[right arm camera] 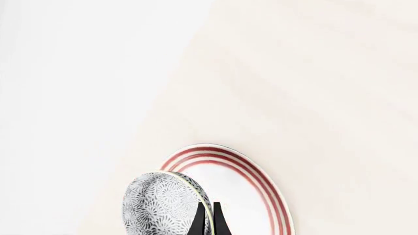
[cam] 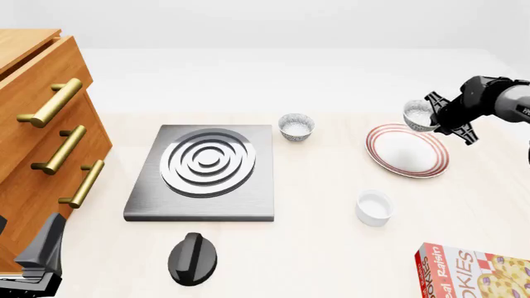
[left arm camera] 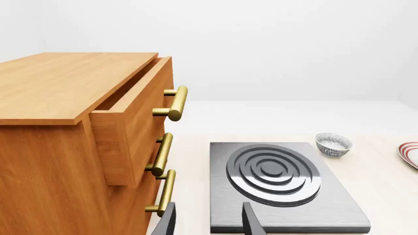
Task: Pick the akita bowl next to the cookies box and place it on the plate.
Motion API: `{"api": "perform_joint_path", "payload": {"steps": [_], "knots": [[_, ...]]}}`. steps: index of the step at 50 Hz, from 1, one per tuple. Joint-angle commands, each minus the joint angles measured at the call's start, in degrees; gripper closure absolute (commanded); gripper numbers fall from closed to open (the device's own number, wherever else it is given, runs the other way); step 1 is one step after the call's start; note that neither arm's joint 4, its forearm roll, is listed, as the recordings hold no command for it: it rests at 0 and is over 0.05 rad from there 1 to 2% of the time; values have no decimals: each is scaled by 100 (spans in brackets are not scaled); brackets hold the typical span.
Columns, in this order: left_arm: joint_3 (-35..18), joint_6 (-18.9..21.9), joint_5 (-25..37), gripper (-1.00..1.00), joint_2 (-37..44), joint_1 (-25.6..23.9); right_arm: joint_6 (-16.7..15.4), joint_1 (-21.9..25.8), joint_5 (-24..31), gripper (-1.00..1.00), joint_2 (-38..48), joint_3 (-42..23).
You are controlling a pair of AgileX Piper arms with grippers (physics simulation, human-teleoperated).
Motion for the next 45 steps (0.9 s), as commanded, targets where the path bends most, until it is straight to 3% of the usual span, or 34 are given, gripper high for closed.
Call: {"api": "perform_joint_path", "payload": {"steps": [1, 7, 45], "knots": [[0, 0, 0, -100, 0, 0, -29, -7, -100, 100, 177, -70], [0, 0, 0, -100, 0, 0, -124, -61, -115, 100, 247, -91], [0, 0, 0, -100, 0, 0, -14, 122, -301, 100, 553, 18]]}}
